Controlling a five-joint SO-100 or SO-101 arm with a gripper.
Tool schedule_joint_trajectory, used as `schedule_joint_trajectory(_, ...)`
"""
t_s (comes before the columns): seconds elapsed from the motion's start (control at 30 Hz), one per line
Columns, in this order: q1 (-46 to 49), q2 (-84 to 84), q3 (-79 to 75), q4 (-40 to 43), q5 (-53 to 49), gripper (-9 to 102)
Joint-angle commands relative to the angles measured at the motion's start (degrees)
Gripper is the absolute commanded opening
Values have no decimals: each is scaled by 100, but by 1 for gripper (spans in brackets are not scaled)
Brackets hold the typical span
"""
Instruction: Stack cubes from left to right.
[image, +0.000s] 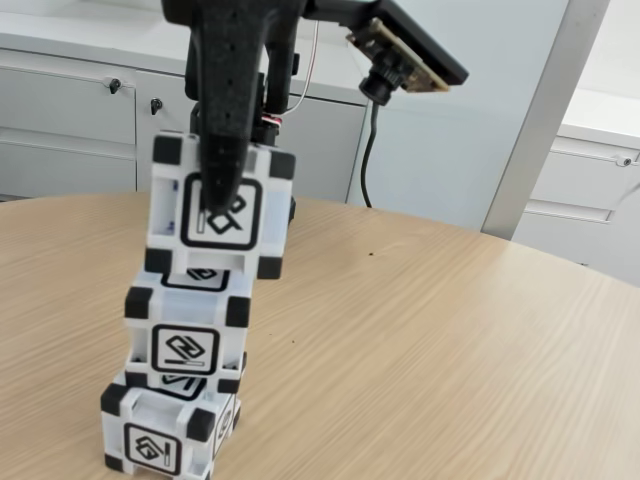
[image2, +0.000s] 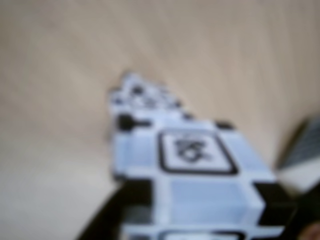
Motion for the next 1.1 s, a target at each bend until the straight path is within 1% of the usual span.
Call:
schedule_joint_trajectory(0.0, 44, 114, -26, 9, -35, 13)
schedule_joint_trajectory(0.4, 70, 53, -26, 18, 18, 13)
schedule_joint_trajectory(0.6, 527, 53, -26, 0, -35, 13)
schedule_joint_trajectory(1.07, 439, 53, -26, 9, 9, 14)
